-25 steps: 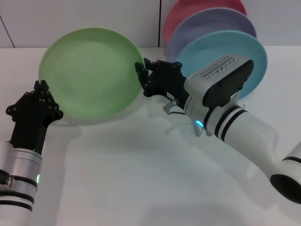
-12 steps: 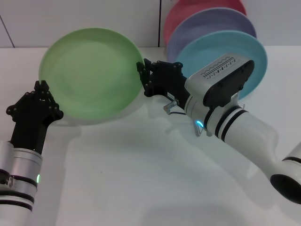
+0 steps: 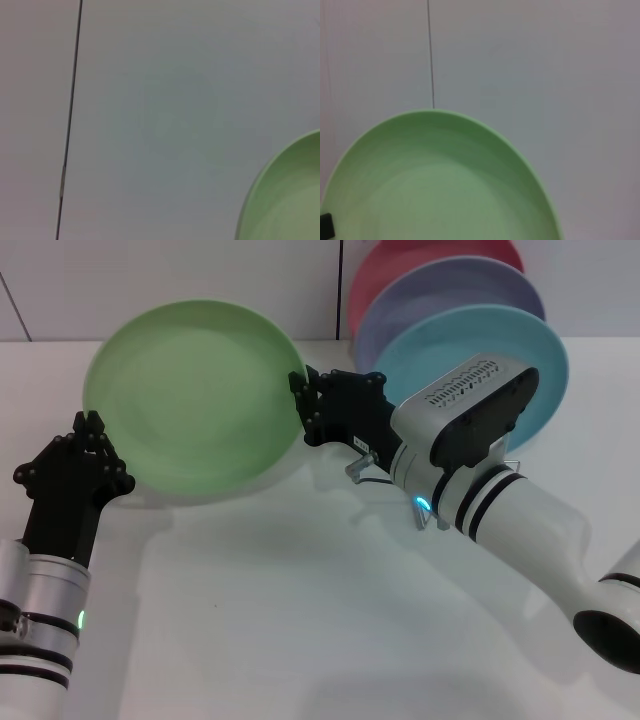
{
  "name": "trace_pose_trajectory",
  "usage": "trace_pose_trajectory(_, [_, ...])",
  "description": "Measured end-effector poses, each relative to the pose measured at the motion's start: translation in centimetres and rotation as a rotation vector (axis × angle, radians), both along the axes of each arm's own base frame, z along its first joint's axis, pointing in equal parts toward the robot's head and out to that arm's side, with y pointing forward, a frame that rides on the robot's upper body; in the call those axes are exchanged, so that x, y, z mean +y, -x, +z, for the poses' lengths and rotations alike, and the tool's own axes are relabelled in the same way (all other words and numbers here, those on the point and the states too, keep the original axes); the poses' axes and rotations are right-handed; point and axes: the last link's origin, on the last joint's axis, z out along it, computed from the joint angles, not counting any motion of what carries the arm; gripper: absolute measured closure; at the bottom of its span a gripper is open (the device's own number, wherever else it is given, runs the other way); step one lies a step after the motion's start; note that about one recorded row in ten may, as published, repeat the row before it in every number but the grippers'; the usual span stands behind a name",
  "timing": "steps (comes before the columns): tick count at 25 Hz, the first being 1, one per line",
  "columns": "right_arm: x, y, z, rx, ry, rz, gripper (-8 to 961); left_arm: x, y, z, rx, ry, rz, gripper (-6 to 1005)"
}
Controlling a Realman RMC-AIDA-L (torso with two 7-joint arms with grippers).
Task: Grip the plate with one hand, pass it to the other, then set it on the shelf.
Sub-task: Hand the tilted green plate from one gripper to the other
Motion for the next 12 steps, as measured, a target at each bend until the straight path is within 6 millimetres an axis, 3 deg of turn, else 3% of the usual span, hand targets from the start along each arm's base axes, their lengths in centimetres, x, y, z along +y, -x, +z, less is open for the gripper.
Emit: trace_pose_trajectory(12, [0.02,0.13,-0.02,0.001,0.001,0.002,880,0.07,-0.03,0.02,0.001,0.000,-0.002,968])
